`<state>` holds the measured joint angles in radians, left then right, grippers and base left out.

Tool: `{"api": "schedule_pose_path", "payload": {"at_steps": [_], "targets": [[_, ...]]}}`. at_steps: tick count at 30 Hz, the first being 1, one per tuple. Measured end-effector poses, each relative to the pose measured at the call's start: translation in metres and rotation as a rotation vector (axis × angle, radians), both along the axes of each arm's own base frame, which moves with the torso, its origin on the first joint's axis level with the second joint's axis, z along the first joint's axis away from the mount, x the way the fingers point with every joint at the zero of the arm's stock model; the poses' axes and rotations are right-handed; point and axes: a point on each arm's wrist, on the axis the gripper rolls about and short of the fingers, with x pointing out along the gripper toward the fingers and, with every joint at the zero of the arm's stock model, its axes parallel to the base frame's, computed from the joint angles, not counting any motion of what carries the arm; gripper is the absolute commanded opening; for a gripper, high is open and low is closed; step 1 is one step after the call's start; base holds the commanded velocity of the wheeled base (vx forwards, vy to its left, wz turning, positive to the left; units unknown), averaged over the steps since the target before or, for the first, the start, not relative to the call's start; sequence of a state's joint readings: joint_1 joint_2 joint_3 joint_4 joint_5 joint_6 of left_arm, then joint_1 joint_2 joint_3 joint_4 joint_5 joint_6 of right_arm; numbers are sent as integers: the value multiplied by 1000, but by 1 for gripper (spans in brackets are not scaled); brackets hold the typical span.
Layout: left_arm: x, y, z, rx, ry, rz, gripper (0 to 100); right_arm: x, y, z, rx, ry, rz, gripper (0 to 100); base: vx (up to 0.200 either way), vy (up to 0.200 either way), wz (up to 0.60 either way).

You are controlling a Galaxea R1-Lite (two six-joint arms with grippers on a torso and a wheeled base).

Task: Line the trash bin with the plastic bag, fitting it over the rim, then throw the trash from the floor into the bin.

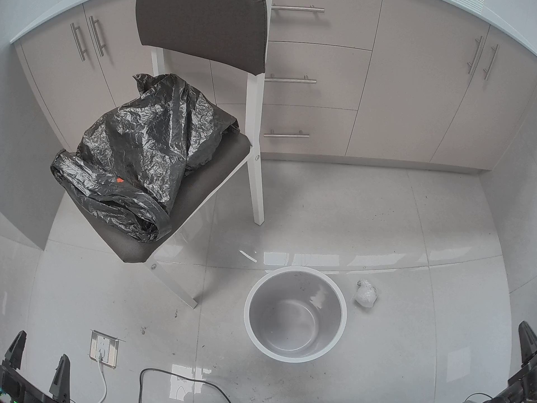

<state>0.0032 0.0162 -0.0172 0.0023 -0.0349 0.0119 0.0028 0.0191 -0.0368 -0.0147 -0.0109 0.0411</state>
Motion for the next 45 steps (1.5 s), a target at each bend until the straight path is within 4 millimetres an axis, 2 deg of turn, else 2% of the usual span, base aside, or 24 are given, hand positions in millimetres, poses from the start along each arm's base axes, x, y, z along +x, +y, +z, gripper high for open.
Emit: {"api": "schedule_pose_path", "payload": {"at_steps": [4,10,14,17,21,27,31,34,35,41,45], "targets": [[-2,0,7,-28,-19,-4,100,-6,-1,32,51,-71,8,0,0,0,0],[-9,0,43,-79,-80,-23,100,-13,-4,105,115,-184,75,0,0,0,0],[-7,1,68,-82,-80,-37,100,5,-4,147,179,-223,136,0,0,0,0],[1,1,84,-69,-53,-45,100,32,1,167,223,-218,174,0,0,0,0],[20,0,104,-48,-19,-51,100,75,10,179,261,-185,199,0,0,0,0],[68,-2,129,-22,38,-61,100,140,28,176,312,-120,210,0,0,0,0],[104,-5,130,-11,115,-68,100,171,39,164,331,-68,213,0,0,0,0],[125,-6,126,-10,163,-71,100,186,45,155,342,-35,215,0,0,0,0],[130,-6,124,-13,173,-71,100,189,47,153,344,-28,216,100,0,0,0],[143,-8,118,-21,209,-77,100,201,53,141,343,15,219,100,0,0,0],[148,-9,121,-21,212,-84,100,205,53,139,346,28,220,100,0,0,0]]}}
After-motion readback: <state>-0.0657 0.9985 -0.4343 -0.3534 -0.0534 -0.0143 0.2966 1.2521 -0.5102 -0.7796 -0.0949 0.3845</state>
